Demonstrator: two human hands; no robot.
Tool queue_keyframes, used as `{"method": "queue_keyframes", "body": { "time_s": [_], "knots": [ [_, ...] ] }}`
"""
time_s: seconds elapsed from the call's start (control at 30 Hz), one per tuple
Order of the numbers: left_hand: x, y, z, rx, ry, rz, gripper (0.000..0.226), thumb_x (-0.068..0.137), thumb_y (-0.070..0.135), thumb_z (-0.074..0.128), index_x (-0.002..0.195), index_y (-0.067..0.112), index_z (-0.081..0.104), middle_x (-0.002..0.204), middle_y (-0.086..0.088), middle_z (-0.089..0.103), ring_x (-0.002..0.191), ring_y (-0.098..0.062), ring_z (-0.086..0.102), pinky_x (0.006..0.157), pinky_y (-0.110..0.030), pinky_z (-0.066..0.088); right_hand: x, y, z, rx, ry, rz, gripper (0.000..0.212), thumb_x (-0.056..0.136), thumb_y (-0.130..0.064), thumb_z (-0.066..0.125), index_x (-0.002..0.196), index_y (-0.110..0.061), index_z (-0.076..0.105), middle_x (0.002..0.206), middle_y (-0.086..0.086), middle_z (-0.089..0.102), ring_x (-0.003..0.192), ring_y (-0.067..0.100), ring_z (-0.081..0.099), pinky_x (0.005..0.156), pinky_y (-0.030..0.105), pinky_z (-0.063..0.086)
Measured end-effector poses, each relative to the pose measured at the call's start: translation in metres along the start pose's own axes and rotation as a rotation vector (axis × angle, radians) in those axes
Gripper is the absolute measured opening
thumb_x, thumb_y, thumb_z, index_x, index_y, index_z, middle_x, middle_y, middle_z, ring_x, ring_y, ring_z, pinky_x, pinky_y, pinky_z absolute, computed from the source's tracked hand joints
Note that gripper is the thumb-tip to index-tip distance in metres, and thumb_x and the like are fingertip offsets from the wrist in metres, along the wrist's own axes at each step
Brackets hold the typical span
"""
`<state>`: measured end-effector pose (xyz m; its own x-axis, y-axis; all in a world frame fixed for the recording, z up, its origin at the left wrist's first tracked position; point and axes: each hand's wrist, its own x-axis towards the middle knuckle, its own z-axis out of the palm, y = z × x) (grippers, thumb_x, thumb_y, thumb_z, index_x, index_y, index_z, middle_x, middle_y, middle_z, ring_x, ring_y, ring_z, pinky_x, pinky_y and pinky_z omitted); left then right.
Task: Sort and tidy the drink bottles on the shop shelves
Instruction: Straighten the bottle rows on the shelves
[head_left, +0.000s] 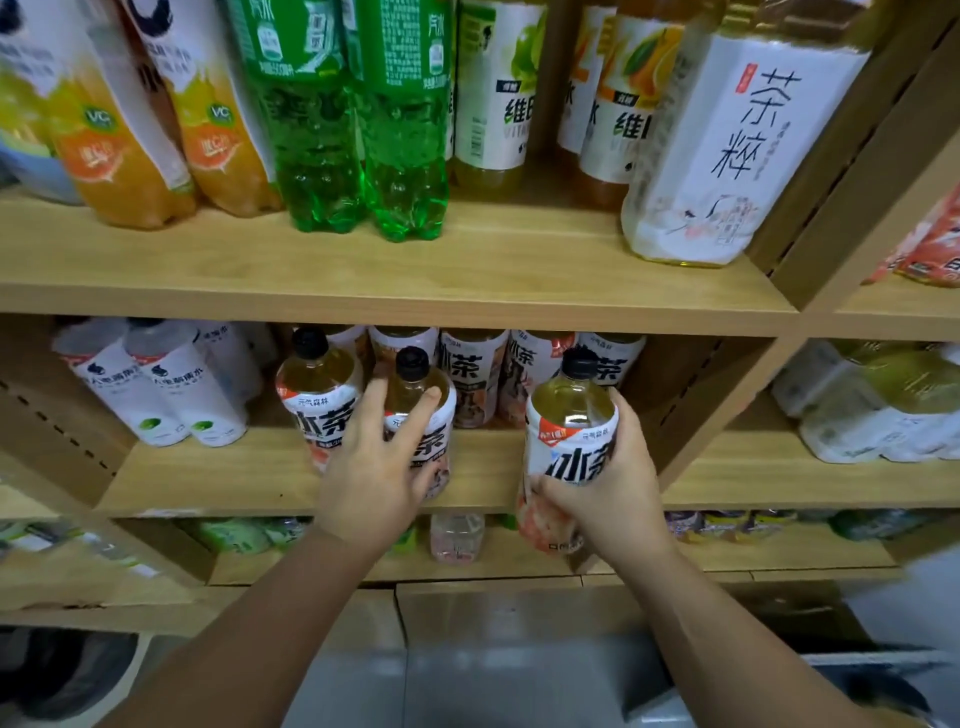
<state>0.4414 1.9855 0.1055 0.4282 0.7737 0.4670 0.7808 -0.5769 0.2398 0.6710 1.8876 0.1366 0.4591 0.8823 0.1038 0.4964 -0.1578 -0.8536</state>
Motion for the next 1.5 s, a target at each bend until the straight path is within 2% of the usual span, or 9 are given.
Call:
{"method": "queue_keyframes", "body": {
  "time_s": [0.17, 0.3, 0.5, 0.67, 0.77, 0.97, 1.13, 1.3, 1.5],
  "knots": [
    [-0.025, -0.009, -0.015, -0.145, 0.010, -0.058, 0.076, 0.082, 0.024, 0.082, 0.148, 0.028, 0.043, 0.162, -0.016, 0.028, 0.134, -0.037, 0.050, 0.083, -0.040, 0.059, 0.019, -0.005, 0.033, 0.018, 0.013, -0.034, 0.091, 0.058, -0.012, 0.096, 0.127, -0.038, 0.042, 0.123, -0.007, 0.059, 0.115, 0.007, 0.056, 0.095, 0.024, 0.051],
    [-0.045, -0.024, -0.026, -0.255, 0.083, -0.261, 0.071, 0.077, 0.016, 0.085, 0.140, 0.015, 0.051, 0.142, -0.014, 0.046, 0.124, -0.025, 0.050, 0.095, -0.046, 0.055, 0.035, -0.004, 0.062, 0.029, 0.044, -0.004, 0.084, 0.053, -0.019, 0.098, 0.116, -0.031, 0.045, 0.118, -0.005, 0.060, 0.112, 0.012, 0.059, 0.096, 0.037, 0.055],
    [-0.052, -0.039, -0.020, -0.402, 0.058, -0.513, 0.095, 0.068, 0.030, 0.092, 0.146, 0.021, 0.038, 0.138, 0.002, 0.038, 0.117, -0.024, 0.056, 0.087, -0.046, 0.059, 0.044, -0.001, 0.091, 0.048, 0.074, 0.009, 0.089, 0.053, -0.025, 0.100, 0.121, -0.028, 0.044, 0.125, -0.003, 0.058, 0.119, 0.013, 0.058, 0.103, 0.037, 0.053],
    [-0.046, -0.018, -0.005, -0.471, 0.045, -0.592, 0.079, 0.069, 0.040, 0.091, 0.132, 0.020, 0.048, 0.121, 0.005, 0.051, 0.101, -0.012, 0.060, 0.078, -0.026, 0.055, 0.047, -0.002, 0.093, 0.047, 0.043, -0.012, 0.096, 0.053, -0.026, 0.102, 0.125, -0.030, 0.038, 0.133, -0.002, 0.054, 0.125, 0.011, 0.052, 0.107, 0.028, 0.045],
    [-0.036, -0.007, 0.011, -0.564, -0.032, -0.593, 0.083, 0.070, 0.053, 0.084, 0.138, 0.027, 0.045, 0.127, 0.005, 0.055, 0.114, -0.015, 0.060, 0.087, -0.040, 0.059, 0.045, 0.003, 0.088, 0.018, -0.026, -0.006, 0.102, 0.054, -0.027, 0.101, 0.132, -0.028, 0.035, 0.135, -0.006, 0.055, 0.129, 0.010, 0.053, 0.107, 0.029, 0.046],
    [-0.020, 0.006, 0.027, -0.482, 0.038, -0.606, 0.071, 0.084, 0.039, 0.079, 0.144, 0.018, 0.048, 0.131, -0.006, 0.056, 0.121, -0.022, 0.054, 0.100, -0.040, 0.050, 0.034, 0.016, 0.070, -0.020, -0.201, 0.027, 0.089, 0.074, -0.017, 0.089, 0.140, -0.038, 0.033, 0.114, -0.035, 0.053, 0.102, -0.024, 0.052, 0.081, 0.002, 0.041],
    [-0.013, -0.002, 0.032, -0.424, -0.003, -0.559, 0.069, 0.092, 0.035, 0.071, 0.150, 0.015, 0.041, 0.140, -0.008, 0.055, 0.130, -0.026, 0.050, 0.108, -0.047, 0.046, 0.038, 0.014, 0.073, -0.098, -0.195, 0.042, 0.084, 0.076, -0.011, 0.087, 0.138, -0.031, 0.033, 0.128, -0.013, 0.062, 0.120, 0.010, 0.058, 0.098, 0.032, 0.053],
    [-0.009, -0.003, 0.034, -0.380, -0.011, -0.575, 0.070, 0.093, 0.036, 0.068, 0.152, 0.012, 0.038, 0.143, -0.012, 0.056, 0.131, -0.031, 0.053, 0.106, -0.050, 0.047, 0.042, 0.008, 0.086, -0.131, -0.117, 0.060, 0.077, 0.072, -0.015, 0.091, 0.116, -0.034, 0.031, 0.127, 0.000, 0.065, 0.121, 0.020, 0.062, 0.091, 0.028, 0.053],
    [-0.013, 0.009, 0.035, -0.421, 0.119, -0.633, 0.055, 0.089, 0.025, 0.075, 0.136, 0.006, 0.052, 0.126, -0.013, 0.062, 0.116, -0.030, 0.060, 0.094, -0.041, 0.052, 0.046, 0.005, 0.094, -0.117, -0.068, 0.118, 0.068, 0.075, -0.016, 0.090, 0.113, -0.027, 0.034, 0.128, 0.003, 0.061, 0.120, 0.022, 0.060, 0.086, 0.026, 0.047]
  ]
}}
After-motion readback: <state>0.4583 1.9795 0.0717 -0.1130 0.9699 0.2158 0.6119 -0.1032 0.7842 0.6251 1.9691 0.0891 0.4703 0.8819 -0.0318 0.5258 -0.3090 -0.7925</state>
